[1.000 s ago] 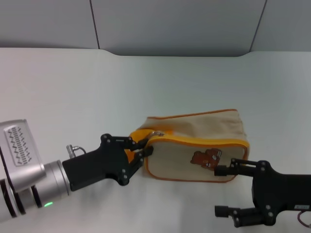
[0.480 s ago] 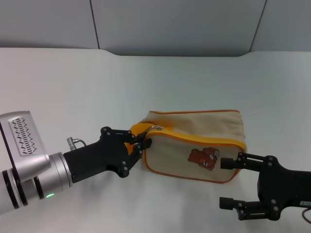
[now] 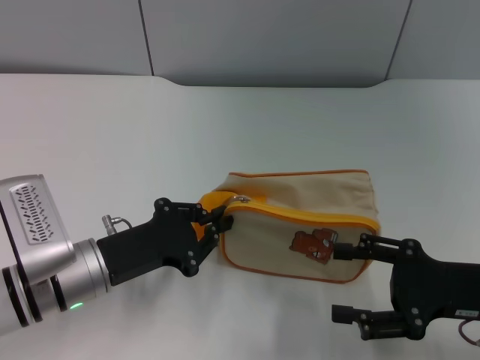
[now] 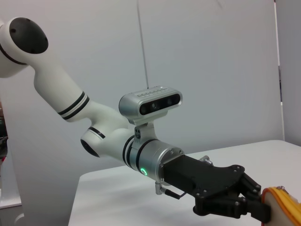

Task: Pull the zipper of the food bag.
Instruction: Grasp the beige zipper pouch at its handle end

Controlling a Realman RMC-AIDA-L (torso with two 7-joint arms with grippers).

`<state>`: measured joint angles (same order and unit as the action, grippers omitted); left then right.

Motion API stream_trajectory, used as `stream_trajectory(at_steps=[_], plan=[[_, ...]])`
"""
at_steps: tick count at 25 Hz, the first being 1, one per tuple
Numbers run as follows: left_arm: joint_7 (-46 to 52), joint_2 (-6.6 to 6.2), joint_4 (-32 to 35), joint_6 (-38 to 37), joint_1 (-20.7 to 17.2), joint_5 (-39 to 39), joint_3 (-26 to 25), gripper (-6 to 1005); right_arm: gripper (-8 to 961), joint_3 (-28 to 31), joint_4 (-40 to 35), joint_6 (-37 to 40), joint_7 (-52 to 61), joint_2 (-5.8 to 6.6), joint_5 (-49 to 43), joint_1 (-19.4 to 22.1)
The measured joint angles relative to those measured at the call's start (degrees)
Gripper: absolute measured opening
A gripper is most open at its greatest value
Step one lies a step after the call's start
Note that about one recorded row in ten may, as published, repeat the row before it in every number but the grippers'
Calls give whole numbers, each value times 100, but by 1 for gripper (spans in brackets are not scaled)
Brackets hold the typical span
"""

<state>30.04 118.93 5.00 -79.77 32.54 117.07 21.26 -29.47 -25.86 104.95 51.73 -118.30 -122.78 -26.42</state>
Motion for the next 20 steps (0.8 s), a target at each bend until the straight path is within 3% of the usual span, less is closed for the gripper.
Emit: stream_trajectory(at_steps=[20], plan=[[2,-8,33,-193,-20,0,0,90,813,29,2,74,-11,1,7,33]])
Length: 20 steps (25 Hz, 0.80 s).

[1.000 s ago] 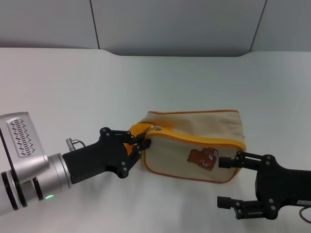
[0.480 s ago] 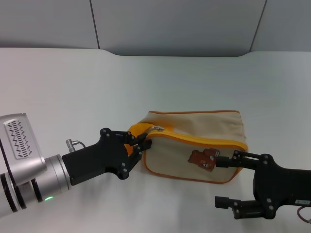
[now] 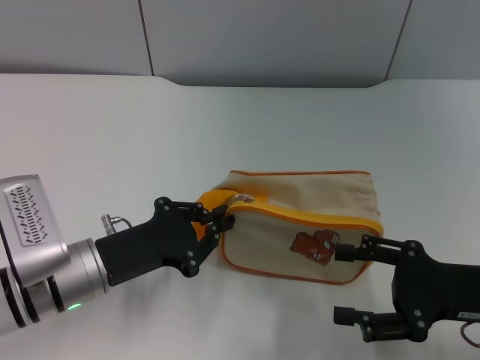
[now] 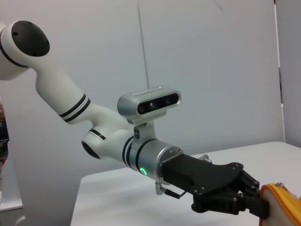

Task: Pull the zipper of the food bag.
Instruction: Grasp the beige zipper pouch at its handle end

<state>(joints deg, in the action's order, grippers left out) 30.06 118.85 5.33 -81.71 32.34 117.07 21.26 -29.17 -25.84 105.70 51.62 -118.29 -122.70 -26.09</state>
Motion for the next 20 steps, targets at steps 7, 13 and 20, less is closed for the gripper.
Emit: stream_trajectory(at_steps=[7,13,20], plan=[[0,-3,10,-4,0,0,0,89,813,227,-5,438,24,92,586,27],[11,-7,102,-146,42,0,-4,88,812,298,-52,152,39,113,1171,-111],[219,-12,364,-412,87,0,-9,87,811,309,-52,-535,-300,29,1411,-342]])
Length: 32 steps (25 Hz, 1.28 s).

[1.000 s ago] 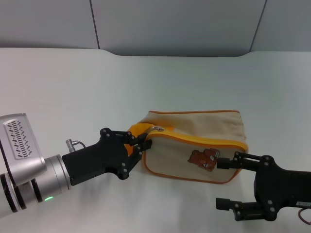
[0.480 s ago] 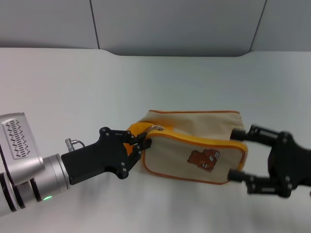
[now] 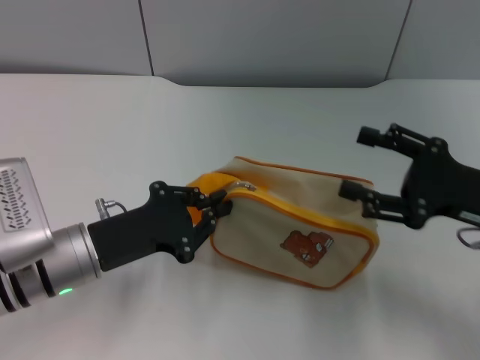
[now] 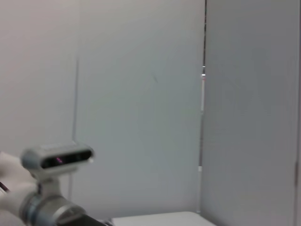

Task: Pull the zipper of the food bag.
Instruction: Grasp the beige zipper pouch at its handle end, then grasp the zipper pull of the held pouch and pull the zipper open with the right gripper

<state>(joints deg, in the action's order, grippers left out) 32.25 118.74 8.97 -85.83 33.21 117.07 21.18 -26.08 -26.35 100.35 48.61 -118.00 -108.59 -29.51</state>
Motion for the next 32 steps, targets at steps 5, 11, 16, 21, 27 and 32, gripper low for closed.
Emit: stream_trajectory(at_steps=[5,11,16,21,27,32], plan=[[88,0,218,-246,113,0,17,87,811,0,142,-344,-1163,-116,154,-135],[94,4,302,-359,363,0,18,86,810,-18,423,-654,-2227,-138,228,-274],[79,18,304,-354,515,1,40,85,810,-17,625,-838,-2805,-147,252,-360],[93,28,294,-348,659,9,44,84,611,-23,915,-903,-3559,-159,304,-442],[96,35,291,-339,720,7,45,82,416,-70,927,-957,-3607,-161,290,-487],[97,35,292,-342,772,5,45,81,417,-209,931,-1030,-3613,-162,276,-507]])
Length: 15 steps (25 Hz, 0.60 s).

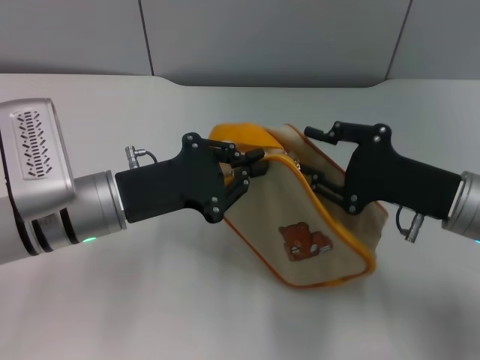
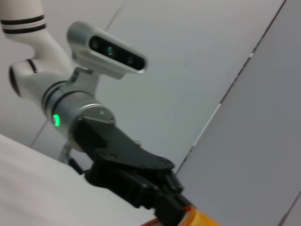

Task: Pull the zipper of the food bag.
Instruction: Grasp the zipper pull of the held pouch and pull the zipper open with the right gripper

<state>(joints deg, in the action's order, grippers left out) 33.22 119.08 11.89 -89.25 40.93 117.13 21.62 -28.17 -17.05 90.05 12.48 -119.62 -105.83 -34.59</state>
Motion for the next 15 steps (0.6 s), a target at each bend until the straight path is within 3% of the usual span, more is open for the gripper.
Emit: stream_trajectory(at_steps=[4,15], plan=[[1,-7,-23,10,60,0,0,80,418,-275,5,-14,-13,-2,21,-17],[1,-8,6,11,82,-6,-28,77,410,-330,37,127,-24,-10,208,9]])
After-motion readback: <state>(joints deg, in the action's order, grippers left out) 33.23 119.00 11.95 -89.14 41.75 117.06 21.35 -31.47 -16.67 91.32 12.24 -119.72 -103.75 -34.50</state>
